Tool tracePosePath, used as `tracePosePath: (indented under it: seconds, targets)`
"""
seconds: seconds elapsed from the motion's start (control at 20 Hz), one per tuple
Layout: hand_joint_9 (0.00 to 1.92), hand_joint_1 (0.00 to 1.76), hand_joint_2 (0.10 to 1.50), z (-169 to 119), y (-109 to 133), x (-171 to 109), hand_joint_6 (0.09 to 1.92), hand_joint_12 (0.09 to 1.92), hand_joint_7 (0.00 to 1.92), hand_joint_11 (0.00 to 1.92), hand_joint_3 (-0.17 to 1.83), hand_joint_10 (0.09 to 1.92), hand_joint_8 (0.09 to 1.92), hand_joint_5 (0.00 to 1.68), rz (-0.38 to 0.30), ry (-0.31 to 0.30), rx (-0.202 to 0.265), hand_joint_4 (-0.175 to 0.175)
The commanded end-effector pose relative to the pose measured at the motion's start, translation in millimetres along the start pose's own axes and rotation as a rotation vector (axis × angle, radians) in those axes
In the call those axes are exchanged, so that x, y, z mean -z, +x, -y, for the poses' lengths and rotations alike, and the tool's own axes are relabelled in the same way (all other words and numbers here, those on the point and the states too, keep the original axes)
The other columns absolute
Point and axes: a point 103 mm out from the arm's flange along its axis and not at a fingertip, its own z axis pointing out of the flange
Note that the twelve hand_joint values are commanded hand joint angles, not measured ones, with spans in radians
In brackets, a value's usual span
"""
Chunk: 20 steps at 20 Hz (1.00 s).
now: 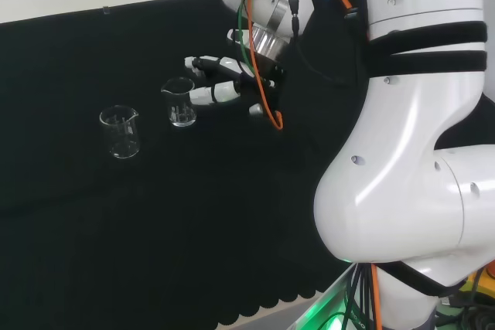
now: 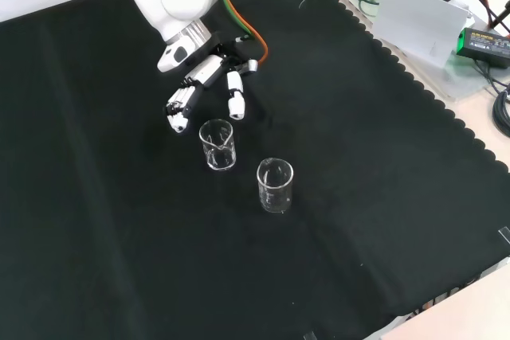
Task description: Pick up the beaker on the right.
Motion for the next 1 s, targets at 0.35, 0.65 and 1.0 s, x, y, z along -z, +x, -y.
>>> tracePosePath:
  seconds: [0.35,0.65,1.0]
  targets:
    - [0.17,0.69,0.86,-8.6,3.6,-14.4,0.09,1.02,0.12,0.0,-0.17,0.67,0.6,0.2,-0.033,-0.008,0.017,-0.079]
    - [0.17,0.7,0.86,-12.7,8.3,-24.0,0.09,1.02,0.11,0.0,-0.17,0.67,0.6,0.19,-0.052,-0.005,0.041,-0.078]
    - [0.17,0.71,0.87,-13.0,7.3,-27.7,0.09,1.03,0.11,0.0,-0.17,0.67,0.6,0.18,-0.078,-0.016,0.043,-0.076]
